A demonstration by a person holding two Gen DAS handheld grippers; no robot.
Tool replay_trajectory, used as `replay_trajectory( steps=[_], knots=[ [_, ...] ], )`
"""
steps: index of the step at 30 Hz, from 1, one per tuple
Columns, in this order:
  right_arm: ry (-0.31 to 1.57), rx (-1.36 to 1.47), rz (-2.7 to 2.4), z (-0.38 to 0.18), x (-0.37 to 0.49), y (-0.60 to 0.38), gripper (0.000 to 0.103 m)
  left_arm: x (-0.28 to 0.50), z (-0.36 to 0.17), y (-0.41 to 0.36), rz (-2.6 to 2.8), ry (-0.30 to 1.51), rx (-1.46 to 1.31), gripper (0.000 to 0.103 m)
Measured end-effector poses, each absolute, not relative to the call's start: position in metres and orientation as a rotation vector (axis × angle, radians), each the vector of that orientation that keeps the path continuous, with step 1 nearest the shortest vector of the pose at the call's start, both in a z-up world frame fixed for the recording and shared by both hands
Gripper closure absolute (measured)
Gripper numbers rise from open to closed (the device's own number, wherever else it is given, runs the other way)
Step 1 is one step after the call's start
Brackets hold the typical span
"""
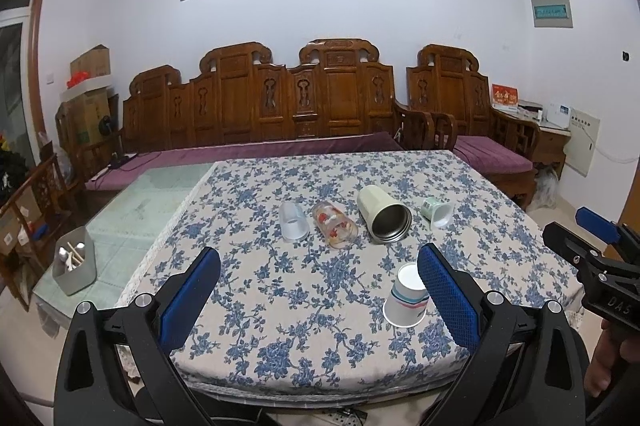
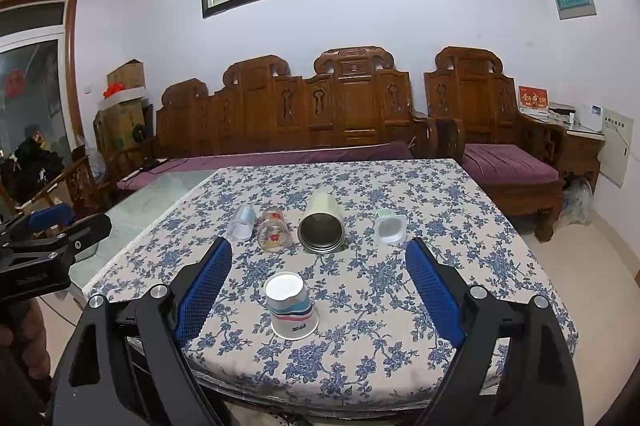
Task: Flip cup upside down
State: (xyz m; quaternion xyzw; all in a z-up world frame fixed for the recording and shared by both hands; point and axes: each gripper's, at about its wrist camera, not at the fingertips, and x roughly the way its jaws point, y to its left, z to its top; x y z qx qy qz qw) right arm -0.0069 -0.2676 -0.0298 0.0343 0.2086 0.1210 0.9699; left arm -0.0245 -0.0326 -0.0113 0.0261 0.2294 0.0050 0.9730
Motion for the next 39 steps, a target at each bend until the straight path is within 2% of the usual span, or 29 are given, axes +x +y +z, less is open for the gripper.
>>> replay_trajectory(
  steps=[39],
  knots=[
    [0.415, 0.075, 0.250, -0.0266, -0.0076, -0.2666, 0.013, -0.0267, -0.0081, -0.0345, 0.009, 0.452, 0.056, 0.008]
  ],
)
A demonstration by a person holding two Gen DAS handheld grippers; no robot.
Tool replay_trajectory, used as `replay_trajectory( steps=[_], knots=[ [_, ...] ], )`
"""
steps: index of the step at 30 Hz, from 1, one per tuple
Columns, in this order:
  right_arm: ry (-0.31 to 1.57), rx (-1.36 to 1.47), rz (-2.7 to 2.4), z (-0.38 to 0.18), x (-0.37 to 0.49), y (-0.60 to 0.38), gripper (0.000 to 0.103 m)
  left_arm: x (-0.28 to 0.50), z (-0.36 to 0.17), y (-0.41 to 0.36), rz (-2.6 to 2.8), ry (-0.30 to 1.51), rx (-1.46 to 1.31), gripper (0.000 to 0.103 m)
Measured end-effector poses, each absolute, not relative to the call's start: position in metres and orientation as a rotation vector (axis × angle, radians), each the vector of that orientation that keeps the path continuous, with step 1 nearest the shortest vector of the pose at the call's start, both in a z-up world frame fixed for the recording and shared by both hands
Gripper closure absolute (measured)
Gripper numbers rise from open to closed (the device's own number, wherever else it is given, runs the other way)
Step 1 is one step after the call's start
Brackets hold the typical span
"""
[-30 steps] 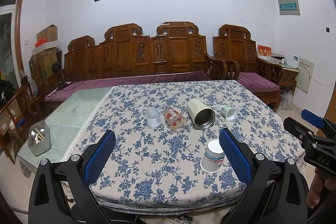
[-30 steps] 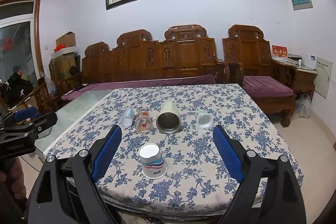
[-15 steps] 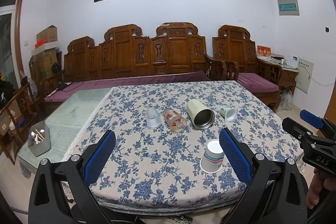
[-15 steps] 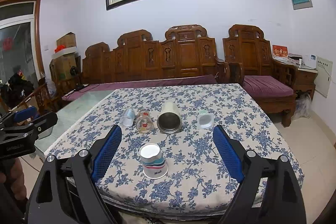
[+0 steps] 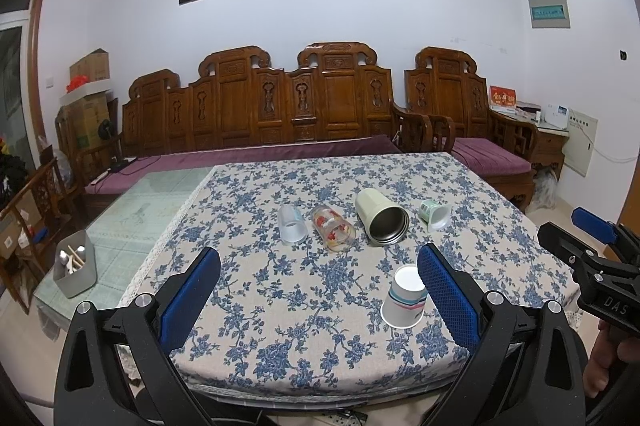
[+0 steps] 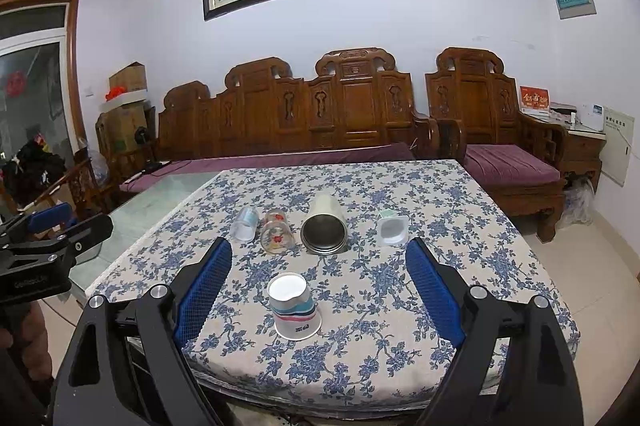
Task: Flip cup upside down
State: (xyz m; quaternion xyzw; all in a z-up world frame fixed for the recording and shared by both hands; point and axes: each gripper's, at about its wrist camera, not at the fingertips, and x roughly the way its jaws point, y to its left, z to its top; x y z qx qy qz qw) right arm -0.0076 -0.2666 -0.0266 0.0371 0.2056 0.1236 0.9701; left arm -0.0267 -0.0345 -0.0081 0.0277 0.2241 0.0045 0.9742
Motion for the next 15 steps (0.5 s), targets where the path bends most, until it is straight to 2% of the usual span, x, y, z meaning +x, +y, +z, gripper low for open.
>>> replay_trajectory(
  steps=[15],
  knots=[
    [0.412, 0.071, 0.248, -0.0254, -0.0088, -0.2656, 0.013, -0.0271, -0.0081, -0.0343, 0.009, 0.450, 0.054, 0.008]
  ],
)
